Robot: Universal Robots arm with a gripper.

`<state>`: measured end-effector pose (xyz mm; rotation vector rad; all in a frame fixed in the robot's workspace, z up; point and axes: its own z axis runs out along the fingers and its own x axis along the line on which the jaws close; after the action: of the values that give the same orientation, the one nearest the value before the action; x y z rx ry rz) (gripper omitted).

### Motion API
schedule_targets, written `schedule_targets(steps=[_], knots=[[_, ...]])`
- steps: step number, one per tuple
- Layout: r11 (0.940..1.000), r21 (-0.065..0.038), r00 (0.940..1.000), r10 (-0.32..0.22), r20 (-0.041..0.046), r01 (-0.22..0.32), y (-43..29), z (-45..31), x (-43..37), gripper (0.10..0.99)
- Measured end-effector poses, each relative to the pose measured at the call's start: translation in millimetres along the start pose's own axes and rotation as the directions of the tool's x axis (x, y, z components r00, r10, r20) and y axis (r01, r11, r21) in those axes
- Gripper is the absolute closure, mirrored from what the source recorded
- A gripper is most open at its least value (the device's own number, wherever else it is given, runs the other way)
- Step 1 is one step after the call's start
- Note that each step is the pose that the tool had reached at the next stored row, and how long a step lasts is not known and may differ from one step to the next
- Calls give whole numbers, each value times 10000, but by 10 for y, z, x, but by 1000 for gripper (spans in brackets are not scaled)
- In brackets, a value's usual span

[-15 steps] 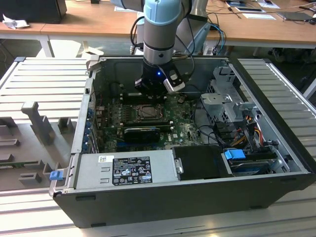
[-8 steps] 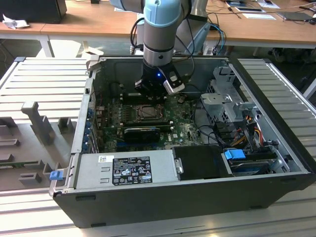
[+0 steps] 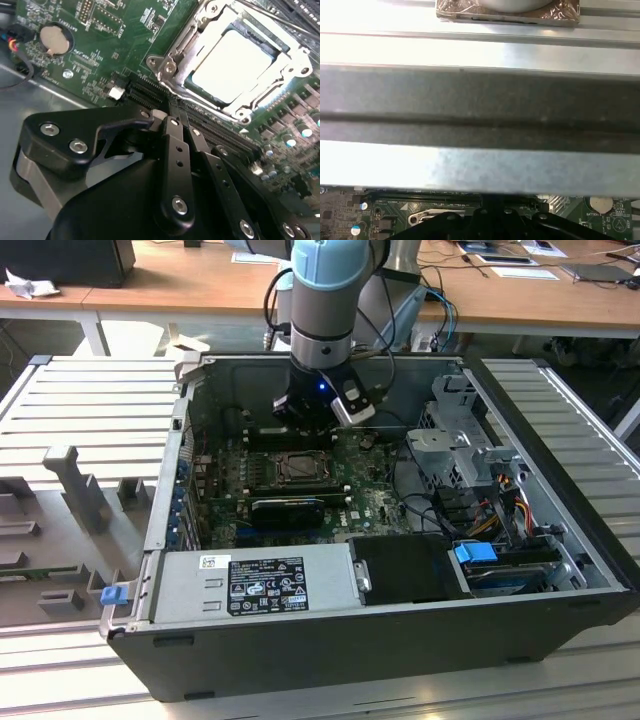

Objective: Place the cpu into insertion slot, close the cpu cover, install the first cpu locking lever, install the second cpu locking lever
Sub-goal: 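Install the first cpu locking lever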

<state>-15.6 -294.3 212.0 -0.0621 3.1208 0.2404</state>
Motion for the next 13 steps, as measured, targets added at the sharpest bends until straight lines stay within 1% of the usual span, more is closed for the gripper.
schedule_targets(steps=[2, 13], knots=[[10000, 23, 10000, 1, -1, -1, 5, -29, 0, 980], [10000, 26, 10000, 2, -1, -2, -62, -40, 3, 980]])
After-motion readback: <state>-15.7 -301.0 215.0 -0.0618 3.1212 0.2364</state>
